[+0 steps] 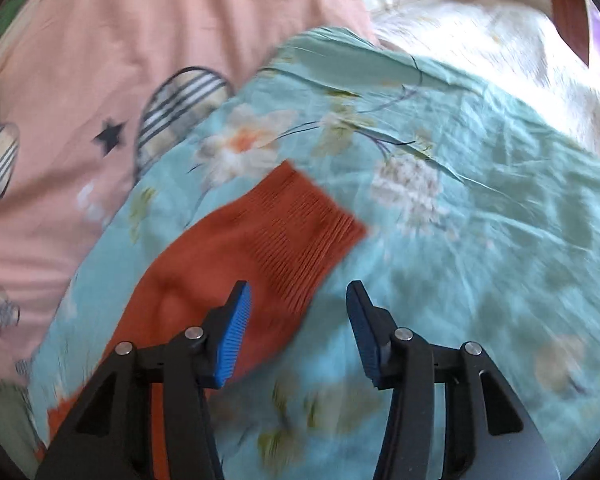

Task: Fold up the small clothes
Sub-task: 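Reach the right gripper to the sweater sleeve cuff and grasp it, then fold the held sleeve across the sweater back and open the right gripper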

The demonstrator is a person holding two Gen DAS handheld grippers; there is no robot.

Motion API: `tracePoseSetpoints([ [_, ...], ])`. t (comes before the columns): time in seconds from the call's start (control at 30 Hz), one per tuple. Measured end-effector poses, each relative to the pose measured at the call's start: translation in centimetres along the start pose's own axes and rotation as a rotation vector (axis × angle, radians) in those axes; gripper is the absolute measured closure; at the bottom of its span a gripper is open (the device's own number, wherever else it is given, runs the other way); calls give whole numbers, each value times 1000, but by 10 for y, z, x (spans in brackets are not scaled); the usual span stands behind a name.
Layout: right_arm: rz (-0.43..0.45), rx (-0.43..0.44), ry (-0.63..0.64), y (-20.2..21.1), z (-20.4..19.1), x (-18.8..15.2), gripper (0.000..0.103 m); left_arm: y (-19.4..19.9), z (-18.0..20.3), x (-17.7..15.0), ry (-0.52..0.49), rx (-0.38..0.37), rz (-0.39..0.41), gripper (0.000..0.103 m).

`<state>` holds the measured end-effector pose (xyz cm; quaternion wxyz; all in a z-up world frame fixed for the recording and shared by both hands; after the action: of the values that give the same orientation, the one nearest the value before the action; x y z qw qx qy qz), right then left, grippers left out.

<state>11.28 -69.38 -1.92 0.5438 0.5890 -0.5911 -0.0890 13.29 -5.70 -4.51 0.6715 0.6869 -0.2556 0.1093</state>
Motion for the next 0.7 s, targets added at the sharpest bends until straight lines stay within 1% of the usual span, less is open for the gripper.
tracePoseSetpoints([
  [0.07,5,4,-9,-10,-1,5,52,-2,2,2,-2,4,0,1],
  [0.1,8,2,-1,-10,-4,6,62,-3,3,2,-2,2,-4,1],
  [0.13,9,13,14,-8,-9,6,84,-4,3,2,-1,-3,-7,1],
  [0.17,9,34,24,-4,-14,6,94,-6,3,2,1,-7,-10,1],
  [0.23,35,82,77,15,-32,0,95,-8,4,2,4,-19,-15,1],
  [0.3,58,128,167,39,-59,-14,95,-8,5,2,7,-31,-13,1],
  [0.37,71,186,238,66,-85,-35,95,-6,4,1,15,-46,-5,1],
  [0.4,68,240,270,82,-103,-53,95,-4,3,0,20,-52,-3,1],
  [0.5,30,371,325,108,-143,-97,95,2,-2,-3,36,-78,5,1],
  [0.63,-81,549,431,130,-218,-174,95,14,-15,-7,54,-107,30,1],
  [0.7,-138,619,489,138,-258,-213,95,19,-24,-9,60,-114,47,1],
])
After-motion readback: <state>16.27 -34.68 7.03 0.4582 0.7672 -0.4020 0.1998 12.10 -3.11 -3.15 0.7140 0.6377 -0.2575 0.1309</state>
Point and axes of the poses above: each gripper's, at about its wrist camera, not at the fingertips, and y roughly against the way its jaws point, z to its right, x to its top, the point moved 1 cm from there along -y, roughly the way its jaws point, and after that the axes turned 5 degrees about -x, right-handed, at the moved point
